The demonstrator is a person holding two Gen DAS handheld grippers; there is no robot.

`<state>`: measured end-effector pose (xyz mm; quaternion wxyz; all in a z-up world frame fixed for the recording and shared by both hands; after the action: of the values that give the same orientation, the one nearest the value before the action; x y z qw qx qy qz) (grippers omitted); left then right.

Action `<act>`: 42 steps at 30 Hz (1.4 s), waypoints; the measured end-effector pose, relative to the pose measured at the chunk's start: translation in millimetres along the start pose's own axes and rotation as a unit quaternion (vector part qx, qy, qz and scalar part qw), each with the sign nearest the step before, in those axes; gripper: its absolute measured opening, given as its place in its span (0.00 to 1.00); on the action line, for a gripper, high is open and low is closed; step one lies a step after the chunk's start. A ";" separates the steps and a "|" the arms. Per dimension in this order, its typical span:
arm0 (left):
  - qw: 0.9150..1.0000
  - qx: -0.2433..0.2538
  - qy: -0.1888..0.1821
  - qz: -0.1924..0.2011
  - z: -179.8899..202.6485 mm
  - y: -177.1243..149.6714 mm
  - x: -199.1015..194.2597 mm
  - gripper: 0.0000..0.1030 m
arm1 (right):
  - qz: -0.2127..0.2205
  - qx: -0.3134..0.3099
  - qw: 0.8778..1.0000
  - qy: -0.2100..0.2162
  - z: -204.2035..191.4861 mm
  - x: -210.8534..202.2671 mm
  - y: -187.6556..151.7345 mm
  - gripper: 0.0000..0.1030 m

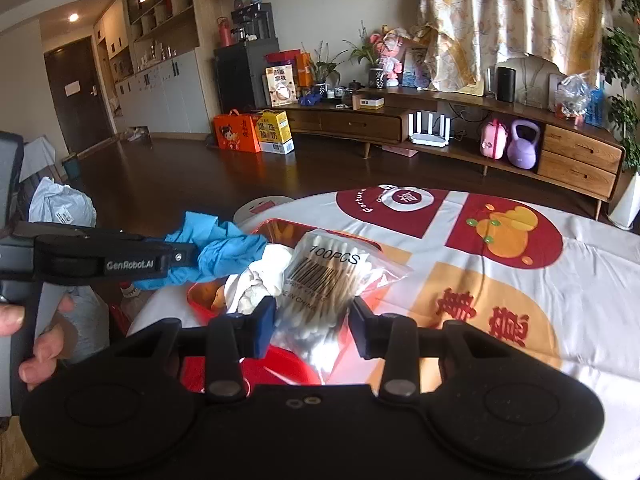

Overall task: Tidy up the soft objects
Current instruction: 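Carry the swab bag with the right tool while the left tool carries the blue gloves to the tin, then lower the swab bag into the tin and open the right tool while the left tool releases the gloves inside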

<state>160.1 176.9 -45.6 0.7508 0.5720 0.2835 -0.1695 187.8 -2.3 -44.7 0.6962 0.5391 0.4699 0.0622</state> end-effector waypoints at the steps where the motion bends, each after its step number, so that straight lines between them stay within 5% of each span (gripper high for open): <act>1: 1.000 0.001 0.002 -0.002 -2.9 -0.4 2.3 0.14 | -0.002 -0.003 1.000 0.002 -0.6 5.6 1.6 0.37; 22: 0.999 -0.005 0.010 -0.030 -27.6 -14.0 75.5 0.14 | -0.065 -0.018 0.998 0.013 -2.8 118.9 3.4 0.37; 42: 0.997 -0.017 0.005 -0.070 -36.7 -19.6 104.6 0.16 | -0.088 -0.026 0.996 0.005 -4.7 135.5 -5.8 0.44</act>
<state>222.0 213.6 -132.1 0.7450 0.5389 0.3299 -0.2139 256.5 78.9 -128.9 0.7104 0.4769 0.5174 0.0159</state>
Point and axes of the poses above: each gripper's, at about its wrist camera, not at the fingertips, and x roughly the way its jaws point, z to its right, y to its top, the point moved 6 cm from there along x, roughly the way its jaws point, and after that the axes turned 5 degrees about -x, right-handed, at the moved point
